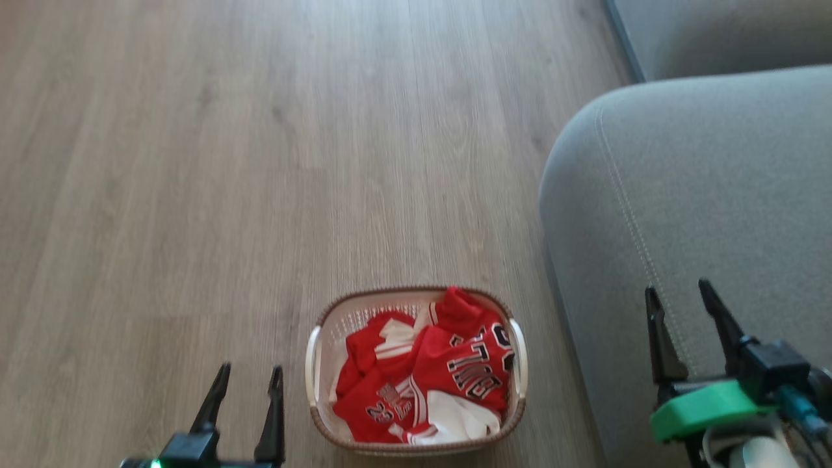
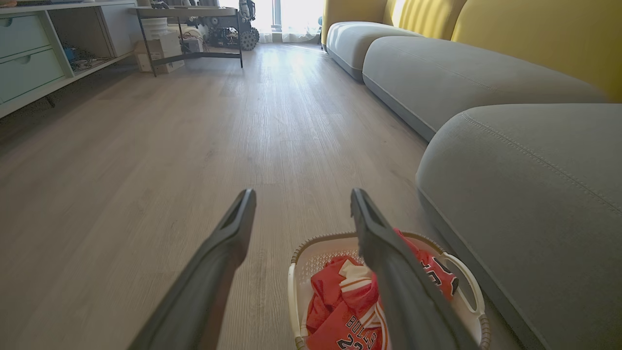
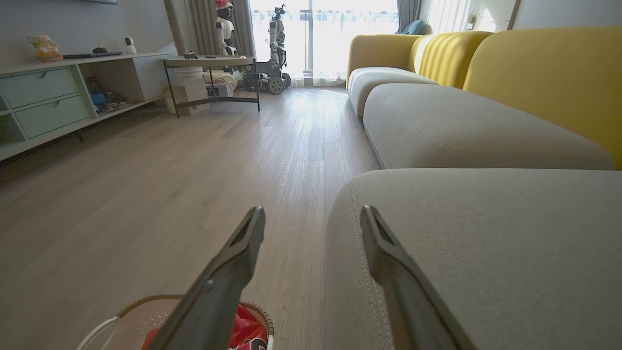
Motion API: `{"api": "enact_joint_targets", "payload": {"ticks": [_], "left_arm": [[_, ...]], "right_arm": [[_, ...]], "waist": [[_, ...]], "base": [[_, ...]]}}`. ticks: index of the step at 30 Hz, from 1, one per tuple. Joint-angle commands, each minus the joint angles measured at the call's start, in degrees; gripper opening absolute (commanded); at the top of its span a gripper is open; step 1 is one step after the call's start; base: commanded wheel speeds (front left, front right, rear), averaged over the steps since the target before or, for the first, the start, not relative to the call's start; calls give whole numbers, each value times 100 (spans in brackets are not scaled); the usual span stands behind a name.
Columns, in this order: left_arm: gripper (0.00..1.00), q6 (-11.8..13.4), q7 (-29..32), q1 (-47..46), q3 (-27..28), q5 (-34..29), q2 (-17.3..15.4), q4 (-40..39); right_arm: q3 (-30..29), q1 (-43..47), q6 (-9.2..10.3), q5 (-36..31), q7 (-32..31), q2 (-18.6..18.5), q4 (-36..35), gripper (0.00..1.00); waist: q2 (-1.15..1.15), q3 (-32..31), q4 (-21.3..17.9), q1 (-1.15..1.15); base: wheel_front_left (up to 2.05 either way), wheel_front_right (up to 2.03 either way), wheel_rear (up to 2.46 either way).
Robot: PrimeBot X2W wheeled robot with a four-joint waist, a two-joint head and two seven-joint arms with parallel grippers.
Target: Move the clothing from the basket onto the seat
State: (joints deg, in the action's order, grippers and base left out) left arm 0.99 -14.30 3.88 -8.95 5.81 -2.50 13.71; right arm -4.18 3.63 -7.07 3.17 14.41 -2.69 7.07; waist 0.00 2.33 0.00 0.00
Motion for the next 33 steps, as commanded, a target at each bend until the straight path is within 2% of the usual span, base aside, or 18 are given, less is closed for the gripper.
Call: {"api": "enact_joint_targets", "payload": {"ticks": [1,13,24,33], "left_arm": [[100,-17,-70,-411,106,-66,-61,-135],[100,-243,-70,-1665,-343,-323,-65,648],[100,-632,-70,-2966,-1007,-590,-62,2330],[100,-800,-70,-3892,-1598,-626,-49,3269]], "right_arm": [[96,-392,-42,-34,59,-19,-274,100],[3,-1276,-42,-50,59,-19,-958,100],[-50,-1964,-42,22,59,-19,-1450,100],[90,-2220,-42,141,59,-19,-1700,100]], "waist": [[0,297,-76,0],[0,1851,-385,0],[0,2962,-693,0],[0,3578,-951,0]], "base": [[0,0,0],[0,0,0],[0,0,0],[0,0,0]]}}
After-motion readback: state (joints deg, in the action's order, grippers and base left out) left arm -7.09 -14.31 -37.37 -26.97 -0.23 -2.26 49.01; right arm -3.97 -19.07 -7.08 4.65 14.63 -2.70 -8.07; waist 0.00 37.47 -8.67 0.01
